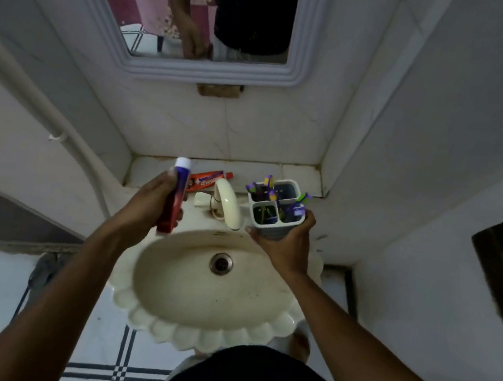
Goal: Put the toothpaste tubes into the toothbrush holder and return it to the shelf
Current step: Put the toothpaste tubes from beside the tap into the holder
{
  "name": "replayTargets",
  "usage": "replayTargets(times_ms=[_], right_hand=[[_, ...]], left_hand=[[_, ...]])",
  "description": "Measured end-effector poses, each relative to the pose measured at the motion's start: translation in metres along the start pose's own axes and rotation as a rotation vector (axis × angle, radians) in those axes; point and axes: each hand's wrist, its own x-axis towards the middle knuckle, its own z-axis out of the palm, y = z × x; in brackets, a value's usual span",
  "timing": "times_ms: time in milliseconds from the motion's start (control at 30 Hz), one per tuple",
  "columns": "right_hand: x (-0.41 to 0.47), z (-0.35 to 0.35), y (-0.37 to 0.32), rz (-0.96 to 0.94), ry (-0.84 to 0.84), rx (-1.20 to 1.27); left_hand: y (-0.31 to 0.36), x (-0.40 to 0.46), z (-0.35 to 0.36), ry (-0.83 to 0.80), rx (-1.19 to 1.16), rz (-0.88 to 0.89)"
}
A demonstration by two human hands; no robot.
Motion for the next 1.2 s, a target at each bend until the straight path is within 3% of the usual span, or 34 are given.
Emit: replayTargets(times_ms=[100,167,300,567,667,767,900,1067,1200], right_hand=[[-0.004,-0.004,0.002,0.005,0.004,0.009],[-0.003,-0.008,0.002,-0.015,-0.016,0.020],[0.002,-0.015,0.002,-0.050,-0.069,0.009],[0.002,-0.015,-0.001,-0.026,-0.078,-0.004],[0.003,-0.015,-0.001,-0.023,-0.079,-0.008],[0.004,-0.014,0.001,-0.012,-0.077,-0.007],[0.007,-0.011,0.001,0.001,-0.057,0.004],[0.005,-0.005,0.002,0.007,-0.017,0.009],[0.003,0.000,0.003,0.024,0.005,-0.007]], left_hand=[[0.039,-0.005,0.030,-0.194,-0.065,0.090],[0.060,0.001,0.056,-0.250,0.078,0.181],[0.080,0.016,0.106,-0.053,0.681,0.416],[0.085,0.043,0.147,0.103,1.307,0.681],[0.088,0.049,0.149,0.116,1.265,0.726],[0.085,0.053,0.144,0.161,1.037,0.771],[0.073,0.070,0.114,0.244,0.691,0.624],[0.030,0.094,0.055,0.347,0.820,0.435],[0.001,0.112,0.023,0.273,0.953,0.256]])
